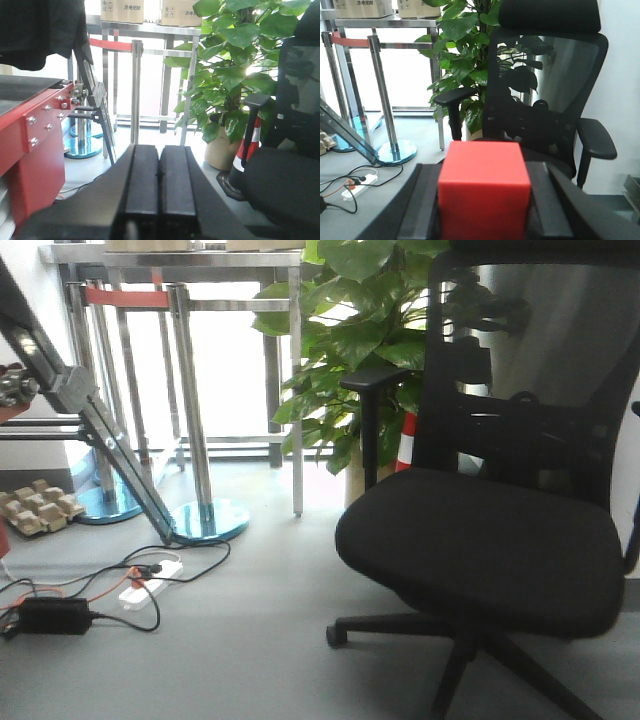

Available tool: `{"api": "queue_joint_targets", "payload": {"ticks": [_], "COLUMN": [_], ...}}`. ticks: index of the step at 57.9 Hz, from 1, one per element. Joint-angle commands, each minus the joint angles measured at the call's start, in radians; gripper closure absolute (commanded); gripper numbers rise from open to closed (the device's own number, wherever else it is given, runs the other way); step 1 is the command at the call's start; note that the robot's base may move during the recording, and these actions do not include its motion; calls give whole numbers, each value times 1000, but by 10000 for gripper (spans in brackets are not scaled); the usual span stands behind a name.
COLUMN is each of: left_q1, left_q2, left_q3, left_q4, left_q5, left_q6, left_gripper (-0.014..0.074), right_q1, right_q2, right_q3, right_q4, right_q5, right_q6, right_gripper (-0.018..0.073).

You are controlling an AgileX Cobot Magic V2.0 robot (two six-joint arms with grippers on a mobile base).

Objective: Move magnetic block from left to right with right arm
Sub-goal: 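Turn the base past the black office chair carrying the cube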

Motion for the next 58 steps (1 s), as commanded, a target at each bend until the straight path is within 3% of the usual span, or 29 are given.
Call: {"api": "queue_joint_targets", "payload": {"ticks": [1,58], "left_q1": [-6,-6], "left_q2": [-6,-6], "left_q3": [9,9], "left_q4": [-5,-5], "left_q5": [-89,-89], "left_q6": [2,2], "left_gripper": [722,722], "right_q1": [-4,-4], "right_q2": [17,17], "right_q3": [-31,-31], "right_q4": [-1,-1], "right_q5": [-91,-91], "right_q6": [-10,-10], "right_gripper": [189,189]}}
